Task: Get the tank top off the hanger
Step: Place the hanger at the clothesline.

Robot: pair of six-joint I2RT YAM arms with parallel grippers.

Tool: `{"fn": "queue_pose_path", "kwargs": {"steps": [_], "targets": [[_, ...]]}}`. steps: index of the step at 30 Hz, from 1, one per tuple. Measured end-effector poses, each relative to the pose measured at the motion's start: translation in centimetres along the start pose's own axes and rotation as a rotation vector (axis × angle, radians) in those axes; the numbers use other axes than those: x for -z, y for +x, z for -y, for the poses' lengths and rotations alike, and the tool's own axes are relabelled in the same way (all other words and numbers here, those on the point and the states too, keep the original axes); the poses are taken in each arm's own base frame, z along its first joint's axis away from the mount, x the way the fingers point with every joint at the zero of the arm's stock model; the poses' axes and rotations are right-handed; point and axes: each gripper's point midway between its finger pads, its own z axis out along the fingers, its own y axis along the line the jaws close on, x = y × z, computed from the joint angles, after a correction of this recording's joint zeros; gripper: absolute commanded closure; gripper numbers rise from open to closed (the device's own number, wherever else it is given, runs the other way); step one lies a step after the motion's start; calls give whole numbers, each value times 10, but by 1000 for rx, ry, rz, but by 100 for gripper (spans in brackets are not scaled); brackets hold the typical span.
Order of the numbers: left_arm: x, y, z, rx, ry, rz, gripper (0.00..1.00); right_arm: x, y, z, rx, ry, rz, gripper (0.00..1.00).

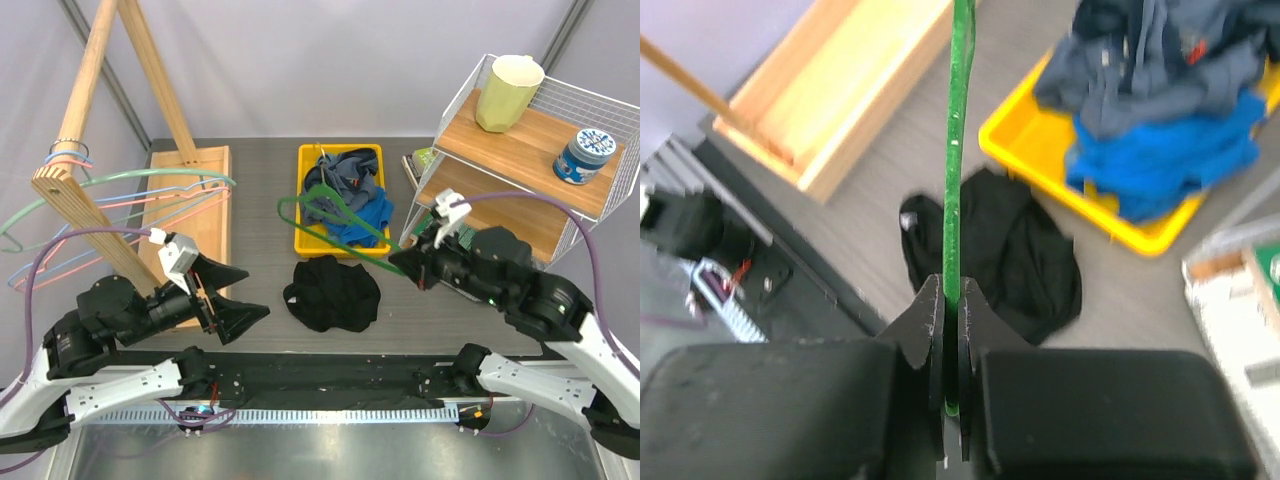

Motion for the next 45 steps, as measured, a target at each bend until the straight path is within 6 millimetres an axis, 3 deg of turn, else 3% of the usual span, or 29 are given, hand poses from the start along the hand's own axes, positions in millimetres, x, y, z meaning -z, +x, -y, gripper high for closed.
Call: {"fn": "queue_pose_path", "kwargs": {"steps": [6, 12, 16, 22, 29, 36, 45], "targets": [[-2, 26, -5, 27, 3, -52, 0, -54, -51, -15, 69, -8, 72, 99], [3, 39, -4, 52, 24, -71, 1, -119, -78, -35, 150, -58, 87, 99], [12, 39, -2, 68, 42, -49, 1, -147, -106, -67, 207, -195, 142, 99], [25, 43, -2, 105, 61, -17, 1, -154, -154, -116, 281, -417, 266, 99], [33, 49, -3, 145, 70, -1, 1, -159, -164, -142, 329, -558, 319, 99], [29, 59, -4, 177, 63, -25, 2, -183, -162, -149, 339, -591, 310, 99], [26, 66, -6, 186, 56, -46, 3, -188, -168, -135, 389, -496, 340, 99]]}}
